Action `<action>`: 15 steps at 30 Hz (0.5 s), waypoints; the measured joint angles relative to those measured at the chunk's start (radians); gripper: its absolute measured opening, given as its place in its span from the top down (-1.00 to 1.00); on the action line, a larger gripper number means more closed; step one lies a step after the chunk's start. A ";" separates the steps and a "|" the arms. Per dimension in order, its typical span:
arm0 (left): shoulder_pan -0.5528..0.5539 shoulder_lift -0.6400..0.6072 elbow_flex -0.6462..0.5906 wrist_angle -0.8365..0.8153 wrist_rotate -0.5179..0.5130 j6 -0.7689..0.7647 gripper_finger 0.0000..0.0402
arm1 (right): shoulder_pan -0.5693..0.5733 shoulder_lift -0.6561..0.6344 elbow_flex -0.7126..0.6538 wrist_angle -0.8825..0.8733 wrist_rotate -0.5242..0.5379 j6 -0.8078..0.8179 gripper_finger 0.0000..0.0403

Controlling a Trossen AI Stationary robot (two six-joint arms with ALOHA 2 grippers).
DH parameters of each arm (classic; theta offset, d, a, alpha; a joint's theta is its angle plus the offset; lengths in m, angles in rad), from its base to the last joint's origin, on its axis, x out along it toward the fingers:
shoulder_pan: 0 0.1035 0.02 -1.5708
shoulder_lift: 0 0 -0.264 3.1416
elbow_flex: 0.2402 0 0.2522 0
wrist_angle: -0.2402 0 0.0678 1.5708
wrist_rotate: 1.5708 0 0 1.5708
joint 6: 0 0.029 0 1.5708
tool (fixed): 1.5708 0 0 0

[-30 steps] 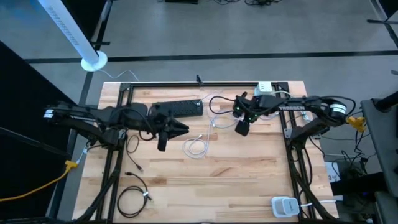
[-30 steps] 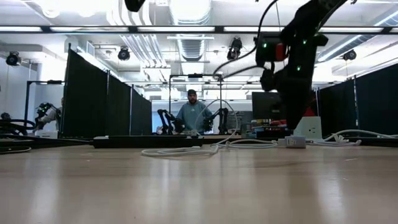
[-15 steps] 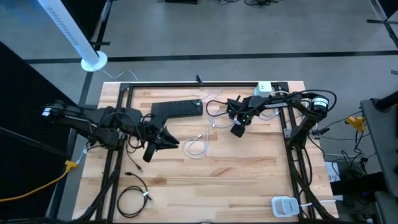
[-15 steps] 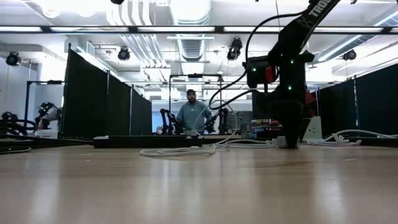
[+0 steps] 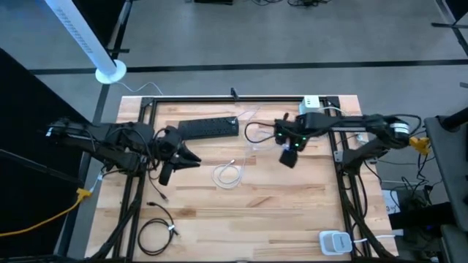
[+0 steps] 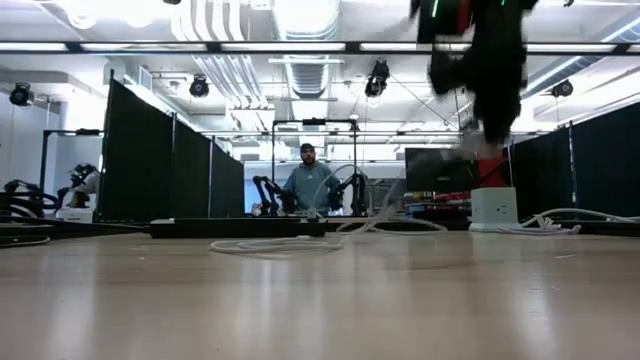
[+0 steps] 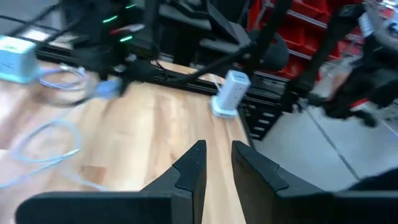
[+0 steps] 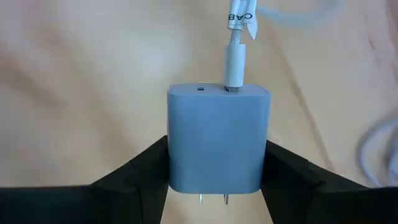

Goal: Insert USB
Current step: Insert the purple charger adapter into the black outlet extension

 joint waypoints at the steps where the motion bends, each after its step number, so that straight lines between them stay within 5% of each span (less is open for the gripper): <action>1: 0.003 -0.003 0.000 0.001 -0.018 0.015 0.68 | 0.011 -0.034 0.036 -0.037 -0.005 0.006 0.03; 9: 0.024 -0.019 -0.001 0.094 -0.101 0.092 0.68 | 0.086 -0.258 0.289 -0.088 0.165 0.094 0.03; 15: 0.025 -0.031 0.003 0.281 -0.101 0.189 0.68 | 0.112 -0.384 0.379 0.190 0.312 0.031 0.03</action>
